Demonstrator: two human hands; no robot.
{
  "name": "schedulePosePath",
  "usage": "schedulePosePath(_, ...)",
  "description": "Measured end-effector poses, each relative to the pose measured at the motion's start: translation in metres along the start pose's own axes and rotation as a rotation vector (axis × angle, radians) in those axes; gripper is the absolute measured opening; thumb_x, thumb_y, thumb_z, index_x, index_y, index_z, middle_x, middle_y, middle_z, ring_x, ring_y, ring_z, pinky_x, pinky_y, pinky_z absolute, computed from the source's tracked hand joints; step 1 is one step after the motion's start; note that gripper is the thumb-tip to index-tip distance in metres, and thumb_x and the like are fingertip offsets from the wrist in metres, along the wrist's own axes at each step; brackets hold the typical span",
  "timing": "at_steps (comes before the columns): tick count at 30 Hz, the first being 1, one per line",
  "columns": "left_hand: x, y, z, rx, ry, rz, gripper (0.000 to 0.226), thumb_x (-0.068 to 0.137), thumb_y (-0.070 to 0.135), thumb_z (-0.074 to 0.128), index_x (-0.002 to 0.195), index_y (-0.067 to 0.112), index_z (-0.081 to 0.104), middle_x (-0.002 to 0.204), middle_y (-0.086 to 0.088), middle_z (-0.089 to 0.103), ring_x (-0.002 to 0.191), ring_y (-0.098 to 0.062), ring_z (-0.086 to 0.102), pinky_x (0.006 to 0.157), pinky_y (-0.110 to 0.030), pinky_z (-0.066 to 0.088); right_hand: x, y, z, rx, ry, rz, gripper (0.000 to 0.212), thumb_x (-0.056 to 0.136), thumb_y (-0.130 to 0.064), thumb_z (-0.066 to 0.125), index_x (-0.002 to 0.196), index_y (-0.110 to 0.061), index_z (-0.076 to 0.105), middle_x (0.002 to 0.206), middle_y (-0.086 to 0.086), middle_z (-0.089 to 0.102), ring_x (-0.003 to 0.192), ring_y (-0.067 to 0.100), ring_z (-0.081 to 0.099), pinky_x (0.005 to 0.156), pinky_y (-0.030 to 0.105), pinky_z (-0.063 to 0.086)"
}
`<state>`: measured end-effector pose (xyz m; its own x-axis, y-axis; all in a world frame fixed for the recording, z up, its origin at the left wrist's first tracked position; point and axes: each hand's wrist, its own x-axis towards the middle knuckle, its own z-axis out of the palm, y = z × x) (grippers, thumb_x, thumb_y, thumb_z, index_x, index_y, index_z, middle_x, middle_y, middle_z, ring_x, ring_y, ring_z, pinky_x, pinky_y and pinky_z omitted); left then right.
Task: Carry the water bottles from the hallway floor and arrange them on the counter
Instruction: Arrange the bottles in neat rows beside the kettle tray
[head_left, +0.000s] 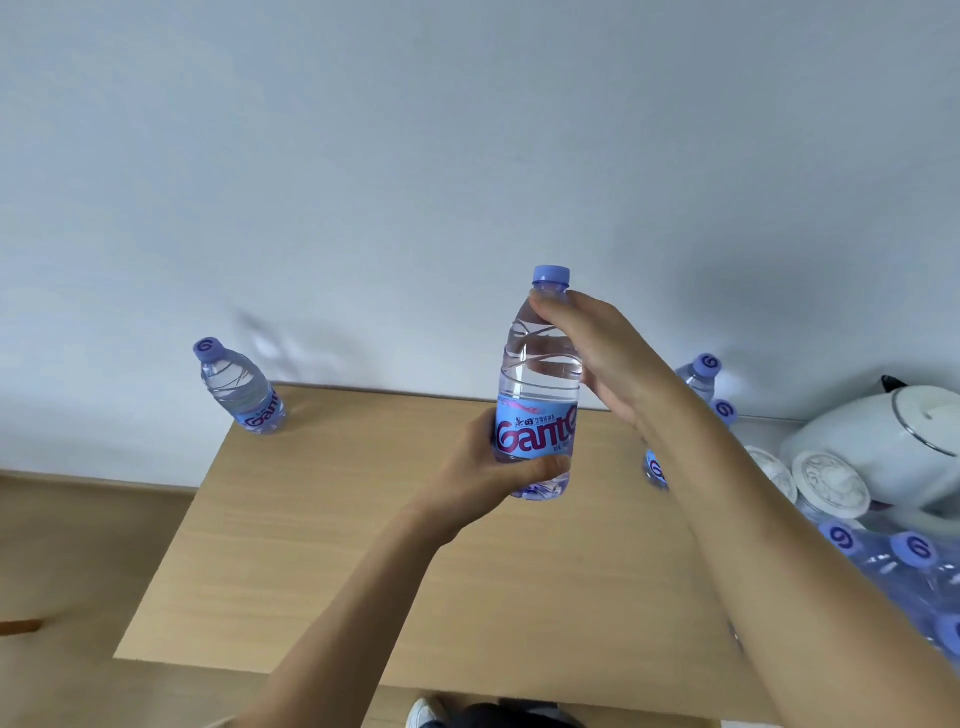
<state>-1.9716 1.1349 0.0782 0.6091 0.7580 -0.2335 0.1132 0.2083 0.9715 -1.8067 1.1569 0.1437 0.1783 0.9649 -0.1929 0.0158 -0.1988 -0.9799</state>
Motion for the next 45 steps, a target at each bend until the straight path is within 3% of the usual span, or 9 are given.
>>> schedulePosePath(4,0.019,-0.014,0.021,0.022,-0.050,-0.044,0.038,0.075,0.013,0.082,0.108,0.018,0.062,0.091,0.006,0.074,0.082,-0.008,0.071,0.065,-0.015,0.052,-0.002,0.021,-0.031,-0.029,0.034,0.034,0.024,0.088,-0.042,0.062,0.094,-0.021,0.069,0.097,0.000,0.073,0.091,0.019,0.069,0.099,0.049,0.048)
schedulePosePath(11,0.055,-0.042,0.050,0.092,-0.126,-0.107,0.033,0.074,0.012,0.081,0.099,0.022,0.062,0.083,0.009,0.073,0.071,0.000,0.067,0.061,-0.014,0.053,0.003,0.060,-0.075,-0.185,0.141,0.052,0.025,0.094,-0.042,0.061,0.102,-0.020,0.069,0.104,0.000,0.073,0.105,0.016,0.067,0.092,0.034,0.049)
schedulePosePath(15,0.076,-0.061,0.059,0.164,-0.096,-0.106,0.028,0.070,0.010,0.082,0.086,0.025,0.065,0.078,0.007,0.072,0.069,-0.004,0.064,0.060,-0.018,0.053,0.004,0.078,-0.089,-0.217,0.120,0.062,0.011,0.094,-0.038,0.062,0.092,-0.027,0.067,0.078,-0.024,0.070,0.065,-0.011,0.062,0.056,0.006,0.042)
schedulePosePath(19,0.098,-0.084,0.068,0.232,-0.016,-0.132,0.043,0.063,0.013,0.089,0.099,0.018,0.065,0.098,-0.005,0.070,0.086,-0.015,0.066,0.069,-0.025,0.057,0.008,0.104,-0.098,-0.255,0.145,0.087,0.015,0.093,-0.033,0.066,0.103,-0.022,0.066,0.087,-0.018,0.071,0.091,0.004,0.068,0.082,0.024,0.050)
schedulePosePath(24,0.117,-0.111,0.081,0.271,0.014,-0.165,0.055,0.060,0.011,0.090,0.107,0.013,0.062,0.108,-0.010,0.066,0.098,-0.024,0.065,0.083,-0.042,0.058,0.007,0.129,-0.103,-0.267,0.170,0.094,0.006,0.094,-0.028,0.066,0.097,-0.028,0.061,0.057,-0.037,0.055,0.062,-0.017,0.054,0.060,0.003,0.037)
schedulePosePath(32,0.141,-0.148,0.098,0.299,0.076,-0.165,0.068,0.057,0.003,0.090,0.117,0.008,0.057,0.112,-0.010,0.066,0.102,-0.027,0.064,0.086,-0.043,0.053,-0.002,0.158,-0.106,-0.322,0.235,0.063,0.027,0.091,-0.021,0.069,0.081,-0.038,0.052,0.056,-0.042,0.050,0.061,-0.021,0.049,0.062,0.001,0.035)
schedulePosePath(36,0.152,-0.161,0.105,0.280,0.100,-0.158,0.073,0.055,-0.001,0.089,0.119,0.008,0.056,0.114,-0.010,0.064,0.102,-0.027,0.064,0.086,-0.044,0.054,-0.006,0.171,-0.108,-0.310,0.287,0.060,0.040,0.087,-0.015,0.074,0.070,-0.038,0.046,0.055,-0.034,0.051,0.057,-0.012,0.049,0.058,0.005,0.035)
schedulePosePath(41,0.169,-0.165,0.112,0.270,0.124,-0.122,0.077,0.059,-0.003,0.086,0.126,0.011,0.052,0.118,-0.007,0.063,0.104,-0.020,0.063,0.084,-0.033,0.055,-0.002,0.180,-0.114,-0.256,0.320,0.020,0.021,0.086,-0.012,0.075,0.100,-0.023,0.064,0.084,-0.023,0.065,0.081,-0.012,0.058,0.074,0.008,0.040)
schedulePosePath(45,0.185,-0.164,0.114,0.280,0.133,-0.063,0.077,0.062,-0.005,0.084,0.130,0.009,0.050,0.121,-0.007,0.060,0.108,-0.019,0.062,0.083,-0.024,0.053,0.005,0.179,-0.115,-0.218,0.340,-0.006,0.043,0.085,-0.007,0.075,0.125,-0.016,0.061,0.108,-0.021,0.062,0.101,-0.022,0.053,0.092,0.003,0.037)
